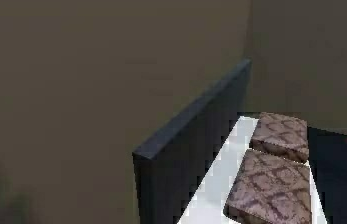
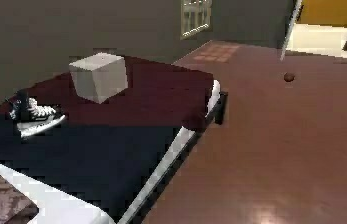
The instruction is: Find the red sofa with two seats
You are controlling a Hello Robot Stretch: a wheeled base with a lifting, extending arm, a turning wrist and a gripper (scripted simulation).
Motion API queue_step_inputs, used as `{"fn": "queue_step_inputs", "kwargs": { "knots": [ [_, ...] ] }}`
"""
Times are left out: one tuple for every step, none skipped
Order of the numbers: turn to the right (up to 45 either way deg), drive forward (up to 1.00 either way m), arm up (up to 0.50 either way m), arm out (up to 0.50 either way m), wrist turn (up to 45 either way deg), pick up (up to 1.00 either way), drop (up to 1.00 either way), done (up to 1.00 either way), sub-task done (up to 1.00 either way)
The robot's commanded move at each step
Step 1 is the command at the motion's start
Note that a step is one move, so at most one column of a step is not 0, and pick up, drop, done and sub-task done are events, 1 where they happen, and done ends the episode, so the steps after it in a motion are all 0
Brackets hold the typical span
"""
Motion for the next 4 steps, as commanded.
{"fn": "queue_step_inputs", "kwargs": {
  "knots": [
    [45.0,0.00,0.00,0.00,0.0,0.00,0.00,0.00,0.00],
    [45.0,0.00,0.00,0.00,0.0,0.00,0.00,0.00,0.00],
    [39.0,0.00,0.00,0.00,0.0,0.00,0.00,0.00,0.00],
    [0.0,0.25,0.00,0.00,0.0,0.00,0.00,0.00,0.00]
  ]
}}
